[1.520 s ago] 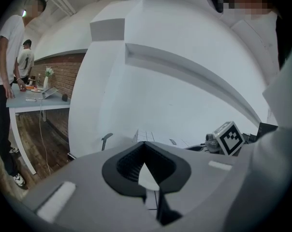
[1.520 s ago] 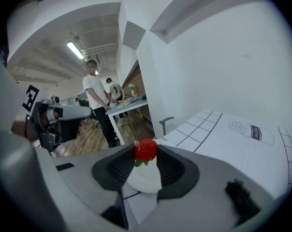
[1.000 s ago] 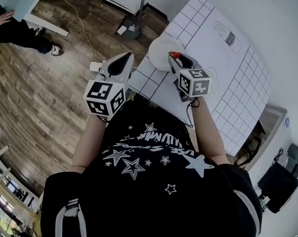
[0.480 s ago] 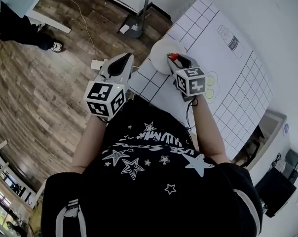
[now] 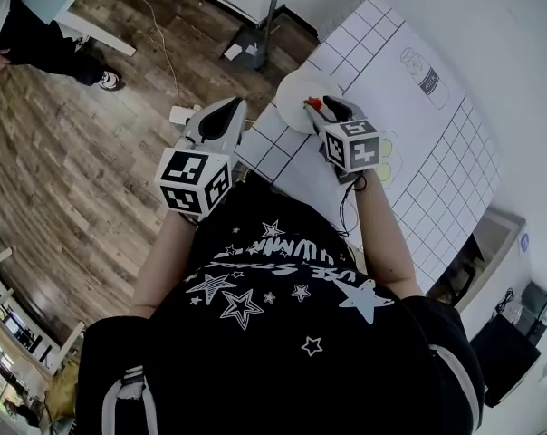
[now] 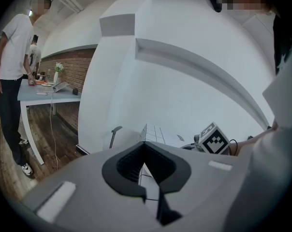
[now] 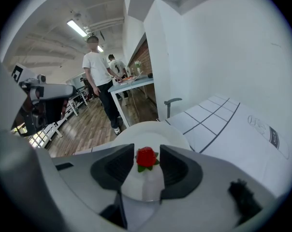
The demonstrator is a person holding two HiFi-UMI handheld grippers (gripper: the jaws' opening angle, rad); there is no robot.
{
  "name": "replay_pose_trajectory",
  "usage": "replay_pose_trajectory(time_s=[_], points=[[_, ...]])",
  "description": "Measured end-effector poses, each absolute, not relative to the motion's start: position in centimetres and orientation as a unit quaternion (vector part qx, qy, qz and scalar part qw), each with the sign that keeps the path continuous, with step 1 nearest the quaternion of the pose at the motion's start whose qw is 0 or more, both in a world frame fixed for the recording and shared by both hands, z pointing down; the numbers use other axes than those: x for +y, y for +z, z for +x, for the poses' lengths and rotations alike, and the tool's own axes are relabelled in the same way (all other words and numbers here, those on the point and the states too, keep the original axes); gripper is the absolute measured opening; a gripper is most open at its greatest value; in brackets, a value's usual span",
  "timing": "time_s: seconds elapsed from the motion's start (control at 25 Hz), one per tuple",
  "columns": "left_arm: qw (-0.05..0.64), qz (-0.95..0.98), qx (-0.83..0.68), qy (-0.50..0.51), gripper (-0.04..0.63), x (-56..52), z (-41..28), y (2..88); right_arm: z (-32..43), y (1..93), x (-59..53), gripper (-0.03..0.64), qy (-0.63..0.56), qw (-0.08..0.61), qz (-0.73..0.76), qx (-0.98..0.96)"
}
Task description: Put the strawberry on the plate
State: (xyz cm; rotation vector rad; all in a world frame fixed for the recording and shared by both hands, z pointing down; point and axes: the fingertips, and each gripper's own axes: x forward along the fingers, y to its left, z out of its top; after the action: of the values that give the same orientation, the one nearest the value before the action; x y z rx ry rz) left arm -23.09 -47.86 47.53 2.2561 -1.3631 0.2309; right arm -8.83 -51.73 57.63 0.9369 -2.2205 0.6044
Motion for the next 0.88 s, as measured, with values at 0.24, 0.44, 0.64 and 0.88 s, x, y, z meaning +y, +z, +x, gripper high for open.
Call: replay_pose_trajectory(time_s=[0.24,0.44,0.64,0.88], points=[[0.243,0.826,-0.502,0.082,0.008,-47.5,-23.0,47.1,-8.8,55.4,-51.4,0.160,0.220,0.289,0.359,-0.860],[0.227,0.835,-0.495,0.078,0.008,-47.4,-21.6,45.9,-7.9,51.7,-50.8,0.160,0.210,0.207,0.370,-0.881],[0.216,0.843,-0.488,0.072,0.008,-46.3,-19.6,44.8,-6.7,48.1,-49.1,0.103,0.188,0.157,0.365,-0.898],[0.206,0.853,-0.475,0.064,0.008,-43.8,-16.4,43.4,-4.3,46.3,-45.5,0.037,0.172,0.154,0.358,-0.905]])
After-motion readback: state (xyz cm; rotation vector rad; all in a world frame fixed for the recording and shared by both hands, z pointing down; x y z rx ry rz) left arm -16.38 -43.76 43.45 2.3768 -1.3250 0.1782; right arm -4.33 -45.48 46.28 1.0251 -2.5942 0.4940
